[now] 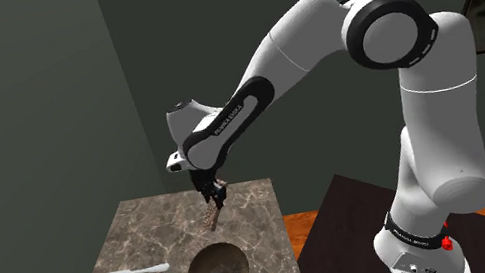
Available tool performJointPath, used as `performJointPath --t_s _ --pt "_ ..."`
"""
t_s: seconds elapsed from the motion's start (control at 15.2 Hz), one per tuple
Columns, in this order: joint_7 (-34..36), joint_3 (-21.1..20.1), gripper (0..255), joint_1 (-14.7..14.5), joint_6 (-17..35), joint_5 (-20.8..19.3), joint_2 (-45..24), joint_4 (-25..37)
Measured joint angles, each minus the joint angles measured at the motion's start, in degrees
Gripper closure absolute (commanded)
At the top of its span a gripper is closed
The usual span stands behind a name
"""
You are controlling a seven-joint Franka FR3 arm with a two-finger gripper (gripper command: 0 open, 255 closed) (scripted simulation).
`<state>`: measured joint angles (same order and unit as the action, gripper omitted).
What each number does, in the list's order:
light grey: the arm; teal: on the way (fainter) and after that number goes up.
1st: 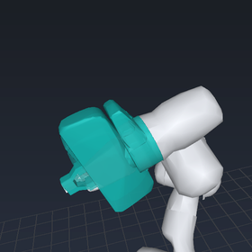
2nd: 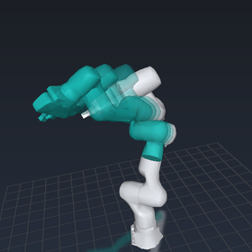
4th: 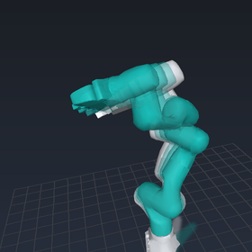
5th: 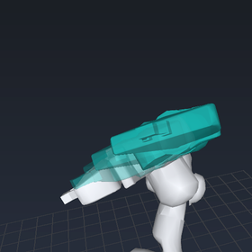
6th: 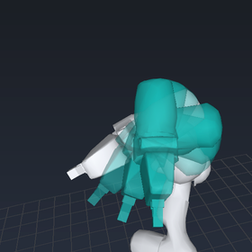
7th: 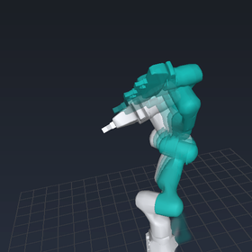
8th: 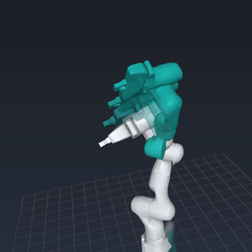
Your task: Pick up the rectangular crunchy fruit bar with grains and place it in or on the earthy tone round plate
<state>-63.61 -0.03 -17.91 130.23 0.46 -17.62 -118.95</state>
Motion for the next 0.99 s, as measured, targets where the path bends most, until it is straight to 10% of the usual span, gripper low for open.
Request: performJointPath --t_s 0.99 --pt "16.7 -6.55 255 -10.65 2.87 0.46 3.98 -6.6"
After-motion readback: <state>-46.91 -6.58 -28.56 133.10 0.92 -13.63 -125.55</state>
